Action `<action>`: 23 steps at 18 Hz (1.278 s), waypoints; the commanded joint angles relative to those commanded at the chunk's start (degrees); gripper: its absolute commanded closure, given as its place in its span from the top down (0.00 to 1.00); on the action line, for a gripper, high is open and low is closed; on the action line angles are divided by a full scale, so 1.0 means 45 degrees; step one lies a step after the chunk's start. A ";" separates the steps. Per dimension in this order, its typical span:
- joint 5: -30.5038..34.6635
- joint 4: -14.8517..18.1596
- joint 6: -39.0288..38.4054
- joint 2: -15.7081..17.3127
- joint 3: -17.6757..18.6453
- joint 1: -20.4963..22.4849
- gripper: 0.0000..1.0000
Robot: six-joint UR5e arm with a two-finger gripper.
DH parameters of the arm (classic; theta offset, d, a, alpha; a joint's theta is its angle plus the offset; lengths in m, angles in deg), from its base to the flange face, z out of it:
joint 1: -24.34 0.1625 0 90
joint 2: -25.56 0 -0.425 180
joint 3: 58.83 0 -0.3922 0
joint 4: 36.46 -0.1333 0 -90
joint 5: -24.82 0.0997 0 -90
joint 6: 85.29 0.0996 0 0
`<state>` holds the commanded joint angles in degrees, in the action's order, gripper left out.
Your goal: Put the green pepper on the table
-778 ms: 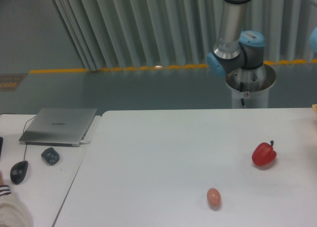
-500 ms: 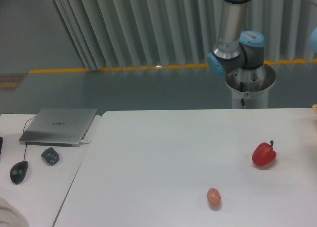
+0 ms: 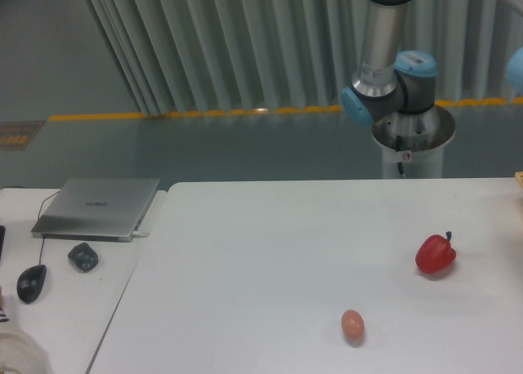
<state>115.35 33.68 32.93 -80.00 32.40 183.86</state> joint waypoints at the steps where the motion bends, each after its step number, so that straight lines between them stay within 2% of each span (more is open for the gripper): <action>1: 0.0000 -0.0020 0.0018 0.0000 -0.0039 0.0058 1.00; 3: 0.0097 0.0019 -0.0002 -0.0020 -0.0039 0.0194 1.00; 7: 0.0059 0.0000 0.0562 -0.0019 -0.0175 0.1170 1.00; 9: 0.0058 -0.0136 0.0661 -0.0175 -0.0175 0.1133 1.00; 12: 0.0136 -0.0858 0.1070 -0.0527 -0.0195 0.1055 1.00; 15: 0.0137 -0.0957 0.1872 -0.0995 -0.0740 0.0744 1.00; 19: 0.0097 -0.1035 0.1834 -0.1424 -0.1502 0.0410 1.00; 23: 0.0097 -0.1815 0.1893 -0.1874 -0.1465 0.0294 1.00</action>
<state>115.79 25.51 41.45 -88.43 25.81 185.18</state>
